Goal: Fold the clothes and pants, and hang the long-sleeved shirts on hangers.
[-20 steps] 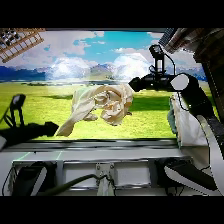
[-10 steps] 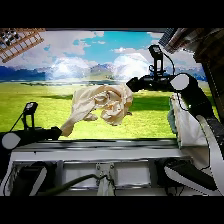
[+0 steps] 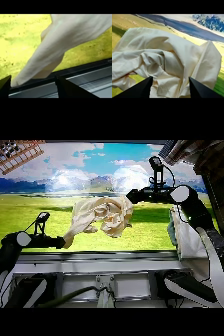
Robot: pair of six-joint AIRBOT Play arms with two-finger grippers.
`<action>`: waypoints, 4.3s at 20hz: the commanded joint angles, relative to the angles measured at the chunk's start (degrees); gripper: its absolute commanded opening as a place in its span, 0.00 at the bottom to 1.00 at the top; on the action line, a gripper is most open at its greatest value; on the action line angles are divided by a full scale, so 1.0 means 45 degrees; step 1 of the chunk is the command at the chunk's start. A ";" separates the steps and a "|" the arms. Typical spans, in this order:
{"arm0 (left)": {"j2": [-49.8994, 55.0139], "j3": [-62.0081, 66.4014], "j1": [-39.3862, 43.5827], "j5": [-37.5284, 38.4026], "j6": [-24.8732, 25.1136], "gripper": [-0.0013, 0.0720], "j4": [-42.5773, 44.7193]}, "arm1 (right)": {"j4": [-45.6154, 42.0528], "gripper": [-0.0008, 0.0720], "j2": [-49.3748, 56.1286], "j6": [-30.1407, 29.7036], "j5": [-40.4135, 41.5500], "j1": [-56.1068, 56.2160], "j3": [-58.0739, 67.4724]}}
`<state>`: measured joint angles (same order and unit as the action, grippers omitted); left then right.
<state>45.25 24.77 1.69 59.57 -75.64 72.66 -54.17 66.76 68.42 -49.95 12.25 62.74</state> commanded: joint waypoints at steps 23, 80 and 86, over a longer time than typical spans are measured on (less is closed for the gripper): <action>-0.3084 0.0855 0.0000 -0.0019 0.0325 0.02 -0.0554 | 0.0821 0.73 0.0238 0.4522 0.1632 0.2458 -0.6193; 0.9981 1.3687 0.0335 -0.1875 -0.4925 0.89 0.2939 | -0.2968 0.86 0.3007 0.8927 0.5610 -0.0889 0.0117; 0.7159 1.2235 0.0180 -0.0282 -0.5173 0.51 0.2215 | -0.4964 0.59 0.1224 0.6518 0.0520 -0.3123 -0.0316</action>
<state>83.09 84.25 2.11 56.82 -96.01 85.34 -71.46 75.02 101.56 -37.47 2.48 62.96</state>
